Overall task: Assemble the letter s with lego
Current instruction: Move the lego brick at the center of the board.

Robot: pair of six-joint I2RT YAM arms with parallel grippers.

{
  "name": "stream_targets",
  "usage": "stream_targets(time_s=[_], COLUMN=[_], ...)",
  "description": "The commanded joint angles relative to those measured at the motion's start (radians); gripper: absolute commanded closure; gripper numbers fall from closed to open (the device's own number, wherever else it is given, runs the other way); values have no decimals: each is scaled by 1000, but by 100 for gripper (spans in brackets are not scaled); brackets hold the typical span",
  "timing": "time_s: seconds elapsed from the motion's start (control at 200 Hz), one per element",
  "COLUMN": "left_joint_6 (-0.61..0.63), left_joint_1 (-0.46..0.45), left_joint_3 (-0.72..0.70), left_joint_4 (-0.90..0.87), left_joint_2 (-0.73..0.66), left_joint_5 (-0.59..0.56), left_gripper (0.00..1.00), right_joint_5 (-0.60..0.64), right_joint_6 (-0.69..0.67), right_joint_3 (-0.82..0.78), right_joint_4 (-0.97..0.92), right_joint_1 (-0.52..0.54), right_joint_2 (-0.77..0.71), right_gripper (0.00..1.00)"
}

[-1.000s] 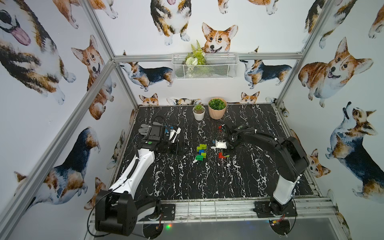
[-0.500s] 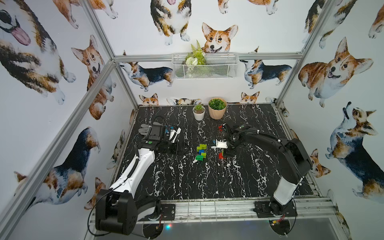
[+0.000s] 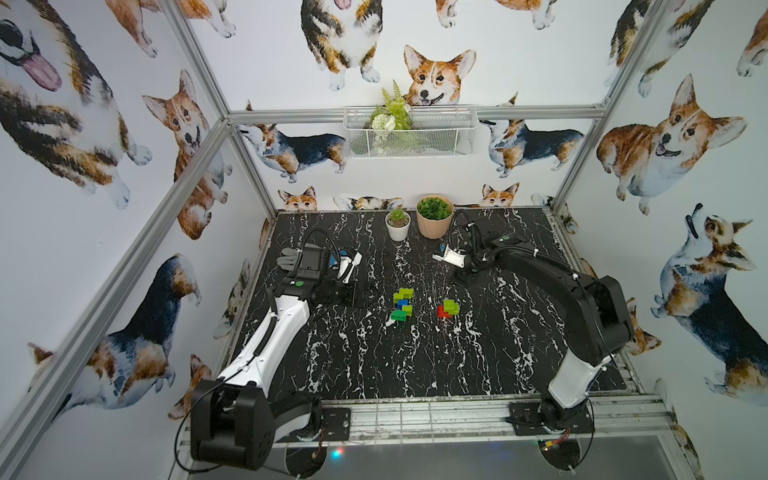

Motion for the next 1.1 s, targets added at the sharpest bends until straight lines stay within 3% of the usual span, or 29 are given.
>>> stream_targets(time_s=[0.0,0.415,1.096], left_joint_6=[21,32,21], left_joint_1=[1,1,1], left_joint_3=[7,7,35], left_joint_4=[-22,-42,-47], left_joint_2=[-8,1,41], left_joint_5=[-2,-19,-16], left_gripper=[0,0,0], right_joint_5=[6,6,-106], right_joint_6=[-52,-239,-262], right_joint_3=[58,311,518], right_joint_4=[65,37,-2], right_joint_1=[-30,-94,-106], right_joint_2=[69,372,589], right_gripper=[27,28,30])
